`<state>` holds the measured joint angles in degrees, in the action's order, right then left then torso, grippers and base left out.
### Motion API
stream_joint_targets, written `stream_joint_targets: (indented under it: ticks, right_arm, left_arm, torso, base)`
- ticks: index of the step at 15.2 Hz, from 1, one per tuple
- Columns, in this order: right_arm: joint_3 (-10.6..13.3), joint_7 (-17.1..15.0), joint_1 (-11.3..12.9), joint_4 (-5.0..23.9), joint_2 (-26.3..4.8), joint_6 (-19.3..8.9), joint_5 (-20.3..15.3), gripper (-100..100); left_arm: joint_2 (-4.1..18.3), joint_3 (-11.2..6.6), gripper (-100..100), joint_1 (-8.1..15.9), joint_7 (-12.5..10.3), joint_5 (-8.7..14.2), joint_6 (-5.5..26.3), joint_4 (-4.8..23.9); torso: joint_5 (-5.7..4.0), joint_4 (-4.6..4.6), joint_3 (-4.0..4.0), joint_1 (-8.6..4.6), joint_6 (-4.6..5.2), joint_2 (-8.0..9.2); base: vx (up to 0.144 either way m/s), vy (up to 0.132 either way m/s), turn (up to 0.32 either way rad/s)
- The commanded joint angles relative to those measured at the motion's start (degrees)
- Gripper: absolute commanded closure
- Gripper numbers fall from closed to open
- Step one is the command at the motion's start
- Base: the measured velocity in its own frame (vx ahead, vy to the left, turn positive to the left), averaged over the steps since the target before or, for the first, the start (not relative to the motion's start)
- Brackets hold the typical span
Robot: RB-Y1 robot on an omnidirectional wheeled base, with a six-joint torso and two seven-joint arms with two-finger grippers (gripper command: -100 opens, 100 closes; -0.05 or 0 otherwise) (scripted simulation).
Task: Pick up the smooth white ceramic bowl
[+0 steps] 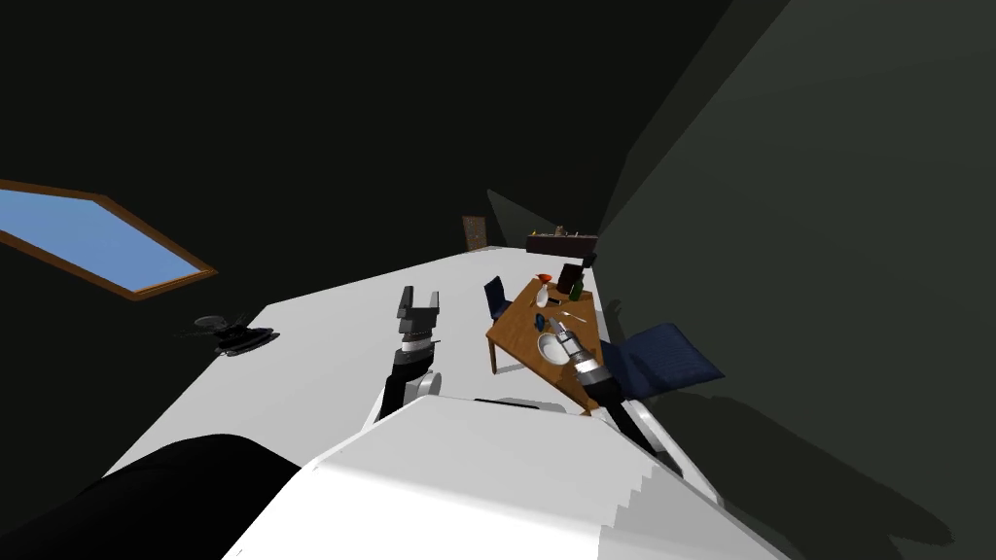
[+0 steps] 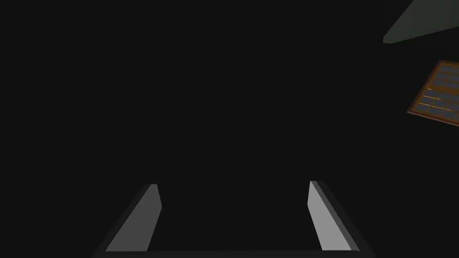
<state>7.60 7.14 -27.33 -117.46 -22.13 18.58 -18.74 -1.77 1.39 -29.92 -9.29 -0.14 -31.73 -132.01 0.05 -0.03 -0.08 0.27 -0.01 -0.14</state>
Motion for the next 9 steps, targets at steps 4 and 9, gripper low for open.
stream_joint_targets:
  ticks: [4,9]
  right_arm:
    - [2.5,2.6,1.8,5.9,-5.1,-1.3,-5.7,-100]
    - [4.3,4.4,2.8,11.3,-8.8,-2.2,-9.9,-100]
  left_arm:
    - [0.0,0.0,0,0.0,0.0,0.0,0.0,0.0]
    - [0.0,0.0,0,0.0,0.0,0.0,0.0,0.0]
  torso:
    - [0.01,0.01,0.02,0.02,0.01,0.03]
    - [0.01,0.0,-0.01,0.02,0.0,-0.01]
  base:
    - [0.023,0.067,0.061]
    - [0.033,0.067,0.062]
